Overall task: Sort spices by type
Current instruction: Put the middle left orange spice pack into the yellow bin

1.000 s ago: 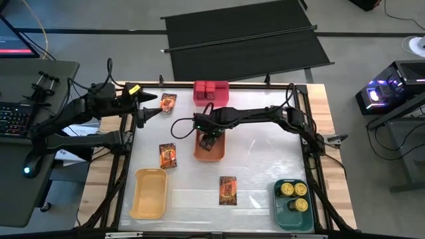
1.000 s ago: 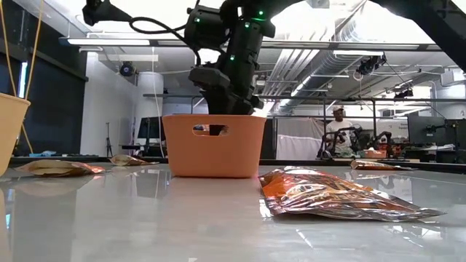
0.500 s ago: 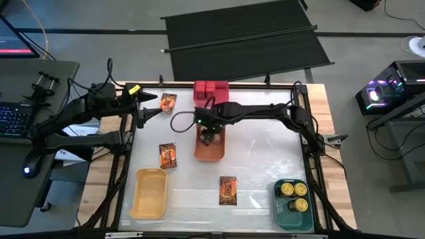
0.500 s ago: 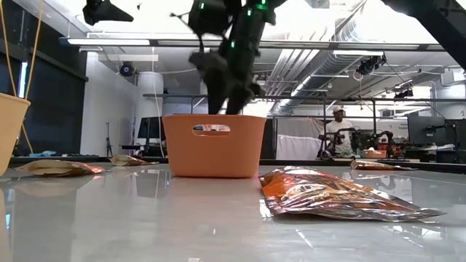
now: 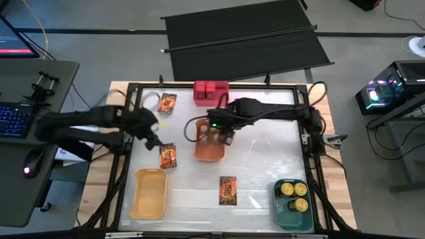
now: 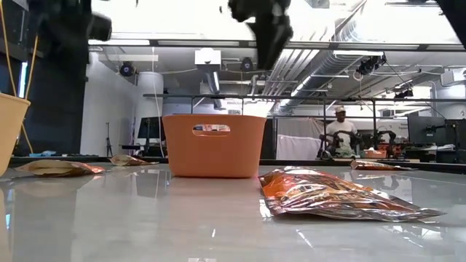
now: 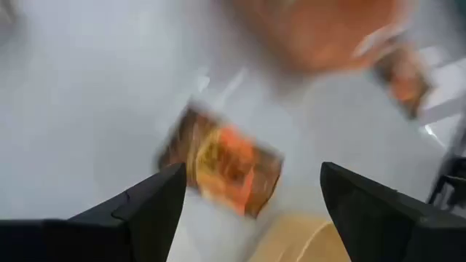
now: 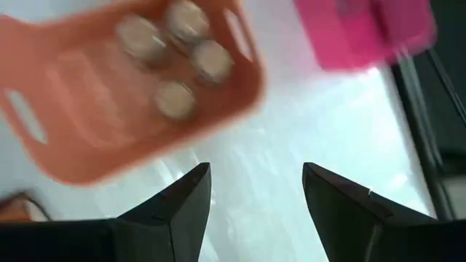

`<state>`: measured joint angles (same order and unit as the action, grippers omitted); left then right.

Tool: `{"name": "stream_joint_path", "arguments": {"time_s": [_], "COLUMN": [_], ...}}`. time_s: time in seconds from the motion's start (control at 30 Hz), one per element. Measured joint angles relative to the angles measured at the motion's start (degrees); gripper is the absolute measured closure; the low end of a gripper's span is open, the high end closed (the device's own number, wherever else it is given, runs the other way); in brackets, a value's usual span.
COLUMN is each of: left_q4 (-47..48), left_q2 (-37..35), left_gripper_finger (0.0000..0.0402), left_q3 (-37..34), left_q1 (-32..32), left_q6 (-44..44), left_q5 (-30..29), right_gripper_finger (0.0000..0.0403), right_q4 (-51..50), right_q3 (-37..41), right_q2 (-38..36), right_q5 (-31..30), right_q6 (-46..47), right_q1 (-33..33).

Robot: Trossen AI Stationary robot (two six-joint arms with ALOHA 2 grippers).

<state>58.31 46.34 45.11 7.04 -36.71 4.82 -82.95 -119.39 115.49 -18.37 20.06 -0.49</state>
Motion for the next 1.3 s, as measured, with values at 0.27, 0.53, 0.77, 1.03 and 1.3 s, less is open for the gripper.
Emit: {"name": "stream_joint_path", "arguments": {"time_s": [0.27,0.53,0.77,1.03,1.3], "left_q4": [-6.48,-19.11,-21.96,-23.21,-21.54], "left_q2": [1.81,3.67,8.22,17.48,19.74], "left_gripper_finger": [0.0101,0.0101,0.0101,0.0107,0.0239], "left_q3": [-14.28,-22.61,-22.98,-22.22,-21.38], "left_q1": [-4.31,-5.02,-5.34,-5.38,-5.43], "left_q6": [-29.81,-42.9,-44.11,-41.99,-37.73], "left_q5": [-7.53,-3.98,-5.57,-7.34,-10.51], "right_gripper_finger": [0.019,0.019,0.019,0.019,0.019], "right_q4": [1.55,14.03,17.65,19.38,19.87], "right_q3": [19.7,37.23,40.61,40.39,40.34], "right_q2": [-16.21,-27.29,-28.93,-28.92,-28.92], "right_q5": [-4.31,-2.77,-2.16,-2.69,-3.97], "right_q6": [17.2,27.69,28.08,26.66,26.3], "right_q1": [1.31,1.25,1.29,1.25,1.18]}}
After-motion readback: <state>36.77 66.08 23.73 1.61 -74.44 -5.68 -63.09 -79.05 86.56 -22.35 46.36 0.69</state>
